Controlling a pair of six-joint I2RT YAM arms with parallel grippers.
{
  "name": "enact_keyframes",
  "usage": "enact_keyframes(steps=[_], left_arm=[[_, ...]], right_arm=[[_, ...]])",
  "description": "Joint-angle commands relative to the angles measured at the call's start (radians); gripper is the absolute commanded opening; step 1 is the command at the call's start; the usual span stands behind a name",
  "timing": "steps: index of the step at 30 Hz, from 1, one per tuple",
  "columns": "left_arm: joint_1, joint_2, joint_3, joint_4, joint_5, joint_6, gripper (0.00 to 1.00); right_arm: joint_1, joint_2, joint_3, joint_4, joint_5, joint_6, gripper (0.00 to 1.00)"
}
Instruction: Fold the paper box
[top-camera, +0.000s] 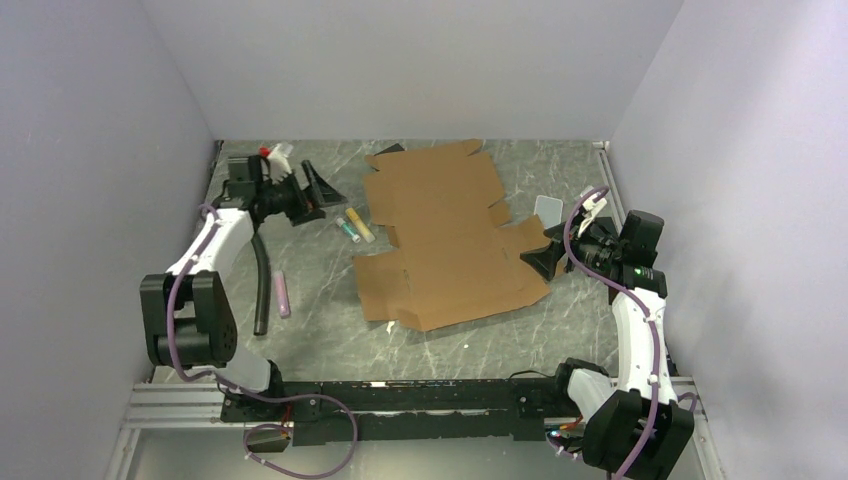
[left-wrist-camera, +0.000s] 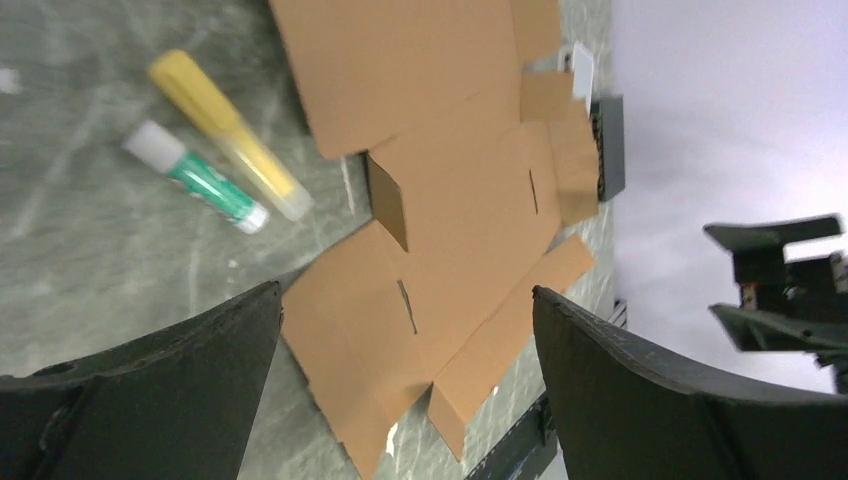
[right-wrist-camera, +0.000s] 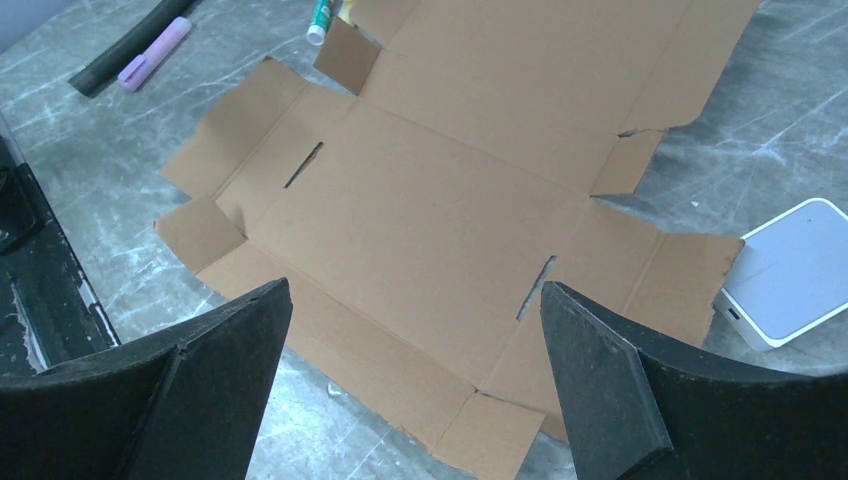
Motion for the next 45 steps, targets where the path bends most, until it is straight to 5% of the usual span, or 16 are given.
enact_keyframes(steps=[1, 8, 21, 32, 37, 45], left_arm=[[-0.152, -0.012, 0.059, -0.095, -0.135, 0.102, 0.99], [-0.281, -0.055, -0.031, 0.02, -0.249, 0.096, 1.0], [-0.288, 0.031, -0.017, 0.053, -0.172, -0.029, 1.0], [-0.288, 0.132, -0.069, 0.295, -0.213, -0.296, 0.91], [-0.287, 0.219, 0.01, 0.263, -0.308, -0.308, 0.87], [-0.282, 0.426, 0.278, 0.064, -0.401, -0.128, 0.76]], right_arm=[[-0.005, -0.012, 0.018, 0.036, -0.008, -0.012, 1.0], [-0.007, -0.014, 0.015, 0.042, -0.005, -0.004, 1.0], [-0.006, -0.011, 0.009, 0.052, -0.008, 0.003, 1.0], [-0.005, -0.013, 0.007, 0.056, -0.023, 0.011, 1.0], [0.001, -0.017, 0.01, 0.055, -0.025, 0.01, 1.0], [0.005, -0.024, 0.01, 0.052, -0.028, 0.009, 1.0]])
